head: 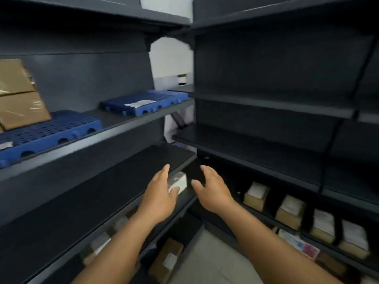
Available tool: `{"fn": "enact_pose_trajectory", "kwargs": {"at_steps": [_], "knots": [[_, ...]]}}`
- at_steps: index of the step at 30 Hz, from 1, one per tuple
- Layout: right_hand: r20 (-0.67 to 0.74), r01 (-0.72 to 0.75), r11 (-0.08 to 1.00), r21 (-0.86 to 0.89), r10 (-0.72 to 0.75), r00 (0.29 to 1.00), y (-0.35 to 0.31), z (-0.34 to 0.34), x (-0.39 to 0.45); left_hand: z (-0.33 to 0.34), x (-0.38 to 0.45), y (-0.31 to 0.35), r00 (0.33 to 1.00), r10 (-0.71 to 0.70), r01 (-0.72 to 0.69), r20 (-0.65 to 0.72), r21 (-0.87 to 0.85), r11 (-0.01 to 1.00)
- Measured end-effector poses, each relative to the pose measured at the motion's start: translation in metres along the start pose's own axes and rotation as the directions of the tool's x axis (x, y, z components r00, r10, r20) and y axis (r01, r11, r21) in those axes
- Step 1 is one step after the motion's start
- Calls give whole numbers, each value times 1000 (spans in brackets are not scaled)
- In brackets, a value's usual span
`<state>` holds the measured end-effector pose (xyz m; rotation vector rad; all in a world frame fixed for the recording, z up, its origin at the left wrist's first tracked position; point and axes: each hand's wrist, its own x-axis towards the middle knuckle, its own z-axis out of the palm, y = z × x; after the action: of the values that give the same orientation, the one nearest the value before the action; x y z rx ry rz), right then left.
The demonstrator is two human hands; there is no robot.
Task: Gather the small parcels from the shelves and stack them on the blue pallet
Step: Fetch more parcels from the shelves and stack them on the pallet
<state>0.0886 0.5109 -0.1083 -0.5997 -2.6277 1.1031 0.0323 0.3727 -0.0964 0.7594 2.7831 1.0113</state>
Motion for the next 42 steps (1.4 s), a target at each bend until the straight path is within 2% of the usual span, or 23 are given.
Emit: {"fn": "enact_pose_trajectory", "kwargs": {"at_steps": [9, 17, 28, 36, 42], "knots": [[-178, -285, 958, 1, 281, 943, 101, -66, -48, 96, 0, 78, 956, 207, -201, 209, -49, 978], [-235, -451, 892, 20, 443, 865, 191, -110, -65, 196, 17, 127, 883, 269, -268, 384, -58, 962], [-132, -545, 831, 112, 556, 821, 316, -126, 7, 306, 93, 141, 885, 115, -109, 451, -39, 993], [-31, -680, 707, 193, 697, 716, 418, -98, 62, 393, 162, 116, 870, -36, 47, 491, -11, 999], [-55, -711, 656, 255, 744, 666, 492, -70, 112, 459, 225, 83, 861, -44, 64, 506, -22, 998]]}}
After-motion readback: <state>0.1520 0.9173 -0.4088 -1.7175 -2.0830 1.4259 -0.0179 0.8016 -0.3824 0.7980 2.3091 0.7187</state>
